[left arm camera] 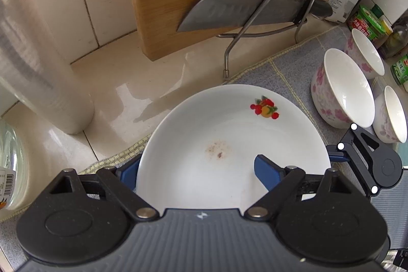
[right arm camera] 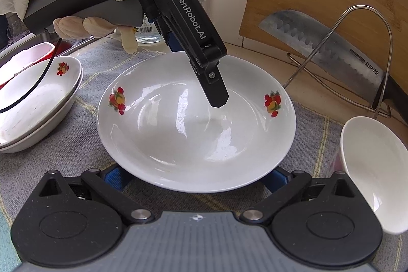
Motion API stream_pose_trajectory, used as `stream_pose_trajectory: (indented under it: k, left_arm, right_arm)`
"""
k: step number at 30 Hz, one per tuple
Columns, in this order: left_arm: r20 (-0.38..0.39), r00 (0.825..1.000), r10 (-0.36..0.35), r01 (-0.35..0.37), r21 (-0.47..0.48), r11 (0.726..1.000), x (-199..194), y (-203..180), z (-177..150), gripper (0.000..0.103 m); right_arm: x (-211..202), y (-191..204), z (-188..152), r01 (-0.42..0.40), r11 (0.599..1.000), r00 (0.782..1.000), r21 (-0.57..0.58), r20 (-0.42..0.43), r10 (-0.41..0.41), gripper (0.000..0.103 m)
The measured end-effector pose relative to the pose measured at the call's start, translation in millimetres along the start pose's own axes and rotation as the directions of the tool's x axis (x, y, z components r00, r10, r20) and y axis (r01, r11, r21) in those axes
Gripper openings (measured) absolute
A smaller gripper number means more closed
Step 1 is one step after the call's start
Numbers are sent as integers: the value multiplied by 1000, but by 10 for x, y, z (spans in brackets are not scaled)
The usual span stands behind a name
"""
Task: Organize plates and bowls
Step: 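Lift the fruit-print plate off the towel with the left gripper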
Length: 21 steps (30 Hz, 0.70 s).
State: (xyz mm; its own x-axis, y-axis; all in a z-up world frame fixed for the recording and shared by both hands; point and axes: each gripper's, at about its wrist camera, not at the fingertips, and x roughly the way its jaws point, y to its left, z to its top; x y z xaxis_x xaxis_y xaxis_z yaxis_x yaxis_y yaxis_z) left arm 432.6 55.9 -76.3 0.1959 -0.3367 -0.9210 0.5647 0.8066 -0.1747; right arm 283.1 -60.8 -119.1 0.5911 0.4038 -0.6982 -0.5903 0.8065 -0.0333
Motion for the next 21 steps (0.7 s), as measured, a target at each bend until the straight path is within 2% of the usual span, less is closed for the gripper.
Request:
stream_pose_trajectory:
  k: [21]
  left_arm:
    - [11,1000,-5,5,3,1000,-66,-2,-69,84]
  right_arm:
    - [-46,-1,2,13,1000,1000,-8,-15,-13,103]
